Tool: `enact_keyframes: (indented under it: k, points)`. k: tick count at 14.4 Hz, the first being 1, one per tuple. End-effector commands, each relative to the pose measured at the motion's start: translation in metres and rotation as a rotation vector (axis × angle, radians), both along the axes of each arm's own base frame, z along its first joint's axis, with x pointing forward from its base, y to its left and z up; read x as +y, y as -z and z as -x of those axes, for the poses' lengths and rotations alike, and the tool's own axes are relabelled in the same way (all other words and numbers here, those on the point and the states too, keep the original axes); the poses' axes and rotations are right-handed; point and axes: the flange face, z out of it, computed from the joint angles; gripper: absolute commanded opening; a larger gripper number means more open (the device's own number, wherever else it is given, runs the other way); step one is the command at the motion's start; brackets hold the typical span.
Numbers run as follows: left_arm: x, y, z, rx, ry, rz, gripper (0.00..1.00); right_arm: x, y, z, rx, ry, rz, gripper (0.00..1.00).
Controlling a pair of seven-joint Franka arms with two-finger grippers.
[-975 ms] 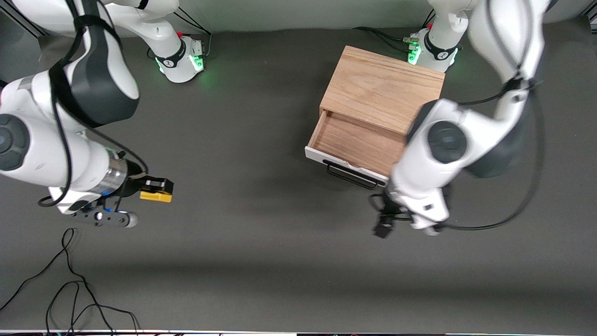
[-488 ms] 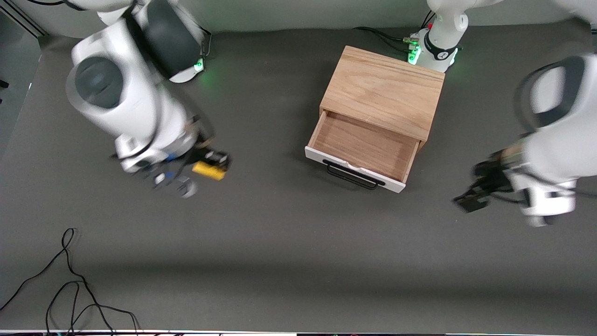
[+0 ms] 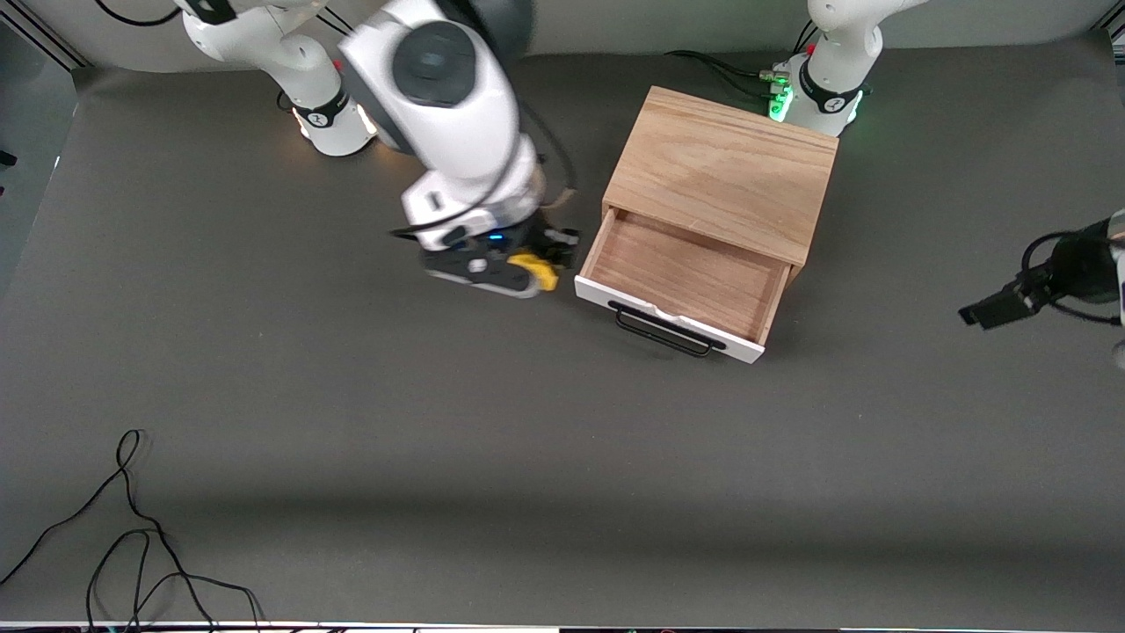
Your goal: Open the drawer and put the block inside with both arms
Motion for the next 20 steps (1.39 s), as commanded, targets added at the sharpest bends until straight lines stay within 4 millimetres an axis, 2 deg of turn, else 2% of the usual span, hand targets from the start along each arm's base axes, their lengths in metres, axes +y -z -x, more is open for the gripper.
enact_keyframes:
  k: [1, 3, 5, 9, 11, 14, 16, 20]
  points:
    - [0.017, -0.011, 0.049, -0.022, 0.135, -0.018, 1.00, 0.048, 0.033, 0.022, 0.008, -0.003, -0.006, 0.25]
    - [0.024, -0.022, 0.059, -0.036, 0.203, -0.024, 1.00, 0.071, 0.050, 0.037, 0.009, 0.008, -0.003, 0.25]
    - [0.022, -0.031, 0.062, -0.051, 0.238, -0.027, 1.00, 0.078, 0.063, 0.042, 0.020, 0.007, 0.010, 0.25]
    - [-0.010, -0.054, 0.054, -0.118, 0.360, -0.024, 1.00, 0.095, 0.098, 0.048, 0.032, 0.033, 0.020, 0.25]
    - [-0.020, -0.058, 0.048, -0.133, 0.397, -0.035, 1.00, 0.098, 0.109, 0.049, 0.039, 0.034, 0.029, 0.25]
    - [-0.020, -0.060, 0.047, -0.128, 0.398, -0.034, 1.00, 0.101, 0.118, 0.048, 0.041, 0.048, 0.027, 0.25]
    - [-0.019, -0.061, 0.047, -0.132, 0.413, -0.034, 1.00, 0.112, 0.131, 0.057, 0.038, 0.034, 0.030, 0.25]
    - [-0.019, -0.057, 0.045, -0.153, 0.491, -0.035, 1.00, 0.124, 0.148, 0.060, 0.024, 0.073, 0.012, 0.25]
